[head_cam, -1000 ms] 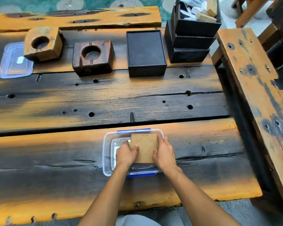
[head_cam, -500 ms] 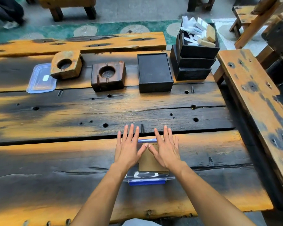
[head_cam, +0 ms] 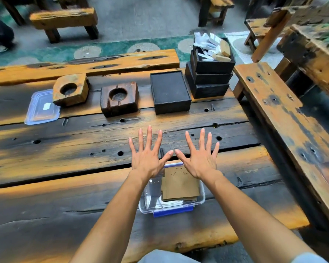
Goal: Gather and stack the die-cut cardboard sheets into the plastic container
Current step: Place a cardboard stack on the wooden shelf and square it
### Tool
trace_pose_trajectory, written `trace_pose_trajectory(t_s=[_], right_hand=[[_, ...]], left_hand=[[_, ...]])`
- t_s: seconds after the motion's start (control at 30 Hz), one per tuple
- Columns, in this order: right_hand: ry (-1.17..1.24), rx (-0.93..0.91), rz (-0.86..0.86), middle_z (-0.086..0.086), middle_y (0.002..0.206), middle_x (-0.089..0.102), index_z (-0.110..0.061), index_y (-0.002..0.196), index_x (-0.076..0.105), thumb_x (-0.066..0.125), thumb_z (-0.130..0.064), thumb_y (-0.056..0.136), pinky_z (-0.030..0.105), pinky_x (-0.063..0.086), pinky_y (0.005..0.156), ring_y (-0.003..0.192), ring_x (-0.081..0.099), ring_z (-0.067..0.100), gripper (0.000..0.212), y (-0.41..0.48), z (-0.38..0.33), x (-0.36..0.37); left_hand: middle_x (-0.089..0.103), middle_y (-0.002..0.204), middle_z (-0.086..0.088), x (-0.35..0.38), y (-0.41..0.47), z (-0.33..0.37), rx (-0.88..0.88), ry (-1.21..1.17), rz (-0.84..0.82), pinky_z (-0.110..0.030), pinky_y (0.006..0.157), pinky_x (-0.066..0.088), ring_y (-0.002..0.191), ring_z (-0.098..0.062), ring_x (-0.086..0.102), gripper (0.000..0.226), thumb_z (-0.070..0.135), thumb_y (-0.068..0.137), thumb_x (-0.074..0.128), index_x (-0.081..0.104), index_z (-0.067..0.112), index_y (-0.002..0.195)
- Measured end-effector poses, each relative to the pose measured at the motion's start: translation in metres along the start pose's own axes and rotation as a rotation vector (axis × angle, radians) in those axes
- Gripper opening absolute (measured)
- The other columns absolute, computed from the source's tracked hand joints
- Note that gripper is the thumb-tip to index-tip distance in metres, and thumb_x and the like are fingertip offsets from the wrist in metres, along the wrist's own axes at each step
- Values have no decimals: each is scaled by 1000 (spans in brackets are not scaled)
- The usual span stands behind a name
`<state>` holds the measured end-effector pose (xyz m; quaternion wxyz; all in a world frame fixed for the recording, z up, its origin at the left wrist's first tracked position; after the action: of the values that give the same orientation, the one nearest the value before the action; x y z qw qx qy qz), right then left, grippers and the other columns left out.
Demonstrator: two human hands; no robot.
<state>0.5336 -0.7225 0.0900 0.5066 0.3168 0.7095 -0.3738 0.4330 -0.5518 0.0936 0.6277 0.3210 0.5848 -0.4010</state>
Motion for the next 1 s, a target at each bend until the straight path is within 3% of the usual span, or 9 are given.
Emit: trace_pose_trajectory(t_s=[0.17, 0.37, 0.5, 0.63, 0.73, 1.0], right_hand=[[14, 112, 142, 7, 162, -34, -51, 152, -17, 1, -87, 85, 64, -16, 115, 149, -30, 33, 79, -20, 35, -14], [75, 318, 225, 7, 164, -29, -52, 152, -15, 12, -86, 87, 64, -15, 116, 150, -27, 32, 78, -65, 101, -24], [89, 469, 251, 6, 163, -31, -53, 152, -15, 11, -87, 86, 63, -16, 116, 149, -29, 32, 78, -111, 146, -22], [89, 654, 281, 6, 162, -33, -52, 153, -14, 12, -86, 87, 61, -16, 117, 150, -27, 32, 78, -173, 196, -16], [112, 765, 310, 6, 164, -29, -51, 154, -10, 13, -86, 87, 62, -17, 116, 151, -25, 33, 79, -223, 227, -11], [161, 1065, 361, 9, 164, -27, -49, 154, -12, 13, -85, 87, 65, -10, 117, 151, -23, 34, 80, -381, 293, 17]], left_hand=[[-36, 161, 1, 1, 8, 41, 139, -7, 32, -65, 115, -17, 147, -30, -36, 85, 86, 86, 0, -25, 40, 153], [-38, 160, 2, 2, 10, 118, 362, -28, -4, -67, 115, -16, 145, -29, -38, 84, 86, 85, -2, -27, 40, 151], [-30, 164, 2, 13, -7, 174, 527, -39, 6, -66, 115, -17, 149, -29, -32, 86, 86, 87, 5, -19, 40, 155], [-14, 168, 0, 29, -42, 239, 702, -61, 10, -68, 117, -8, 153, -31, -18, 84, 83, 90, 14, -4, 38, 159], [-4, 169, -4, 41, -74, 284, 827, -28, -9, -71, 117, 1, 154, -35, -7, 84, 81, 90, 15, -4, 37, 158], [-9, 169, -5, 65, -200, 397, 1158, 43, -53, -71, 116, 1, 154, -34, -10, 86, 81, 90, 10, -1, 32, 160]])
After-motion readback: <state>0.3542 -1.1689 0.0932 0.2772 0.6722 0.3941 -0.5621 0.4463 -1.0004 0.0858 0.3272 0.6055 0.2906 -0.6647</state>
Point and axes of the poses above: each hand's wrist, its own y-axis towards the middle knuckle, its own x-axis out of the palm, z = x × y, the point moved 7 cm from there along y, towards the middle knuckle
